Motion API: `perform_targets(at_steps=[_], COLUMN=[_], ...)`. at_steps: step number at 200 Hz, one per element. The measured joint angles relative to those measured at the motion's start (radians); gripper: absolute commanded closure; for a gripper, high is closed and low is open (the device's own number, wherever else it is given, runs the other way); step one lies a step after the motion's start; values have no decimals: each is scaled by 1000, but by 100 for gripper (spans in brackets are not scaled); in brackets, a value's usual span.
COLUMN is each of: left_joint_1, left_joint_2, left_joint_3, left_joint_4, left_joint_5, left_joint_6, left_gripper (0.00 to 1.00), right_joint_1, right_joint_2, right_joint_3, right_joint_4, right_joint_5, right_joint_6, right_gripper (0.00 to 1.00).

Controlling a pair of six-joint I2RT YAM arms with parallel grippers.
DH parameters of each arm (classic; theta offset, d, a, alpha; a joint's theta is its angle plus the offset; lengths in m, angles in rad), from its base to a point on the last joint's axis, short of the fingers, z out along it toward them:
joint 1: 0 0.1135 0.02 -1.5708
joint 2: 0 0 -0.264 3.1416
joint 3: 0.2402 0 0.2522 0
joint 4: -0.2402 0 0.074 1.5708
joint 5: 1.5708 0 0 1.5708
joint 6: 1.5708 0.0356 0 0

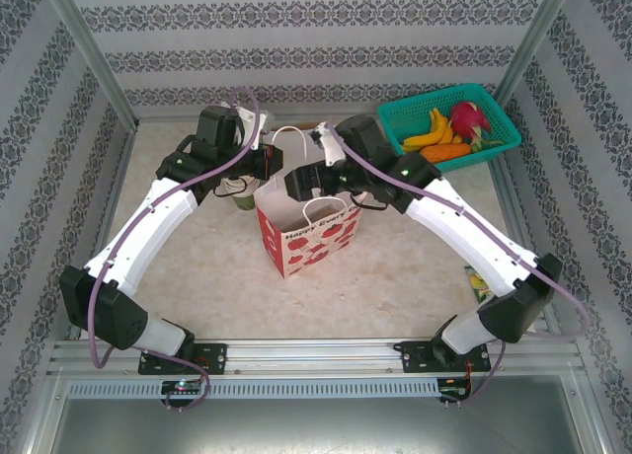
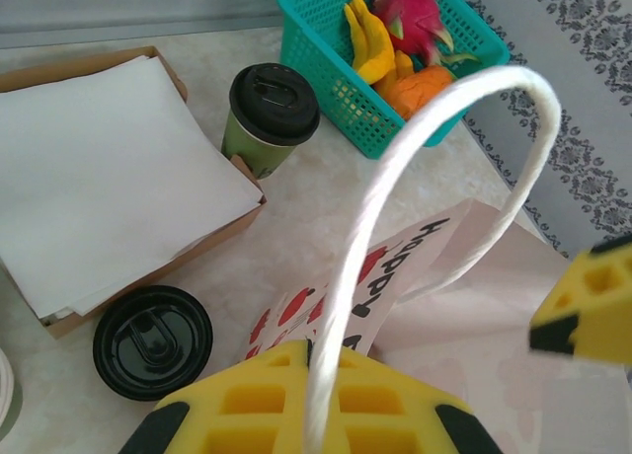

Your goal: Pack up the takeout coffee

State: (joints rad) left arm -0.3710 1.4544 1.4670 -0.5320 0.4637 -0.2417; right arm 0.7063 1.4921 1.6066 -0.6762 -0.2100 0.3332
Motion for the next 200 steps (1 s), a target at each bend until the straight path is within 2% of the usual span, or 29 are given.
perform_targets(at_steps=[28,56,72,92,119,154,200], left_joint_1=[0,0,0,5,13,20,23], left_joint_2=[-5,-23,-29,-31,-29,-23,-8], left_joint_3=[-10,-31,-31,-31,-27,-27,-26], left_joint_4=[7,9,10,9,10,18,24], left_joint_5=[60,129,165,203,240,267,270], left_joint_6=[51,130,176,218,243,254,254], left_gripper=[100,100,100,100,100,100,100], right_joint_1=[-24,-32,-46,-94,-197,-310,-364], right_joint_2=[-69,-131,-142,-132,-19,171,318], right_joint_3=[-77,-167,-184,-176,-38,184,354], right_joint_4=[88,163,172,144,-6,-190,-363], right_joint_5=[40,48,14,-98,-264,-465,-627], right_joint_6=[-92,-283,-417,-589,-774,-950,-1135], right_gripper=[2,2,2,3,9,27,30])
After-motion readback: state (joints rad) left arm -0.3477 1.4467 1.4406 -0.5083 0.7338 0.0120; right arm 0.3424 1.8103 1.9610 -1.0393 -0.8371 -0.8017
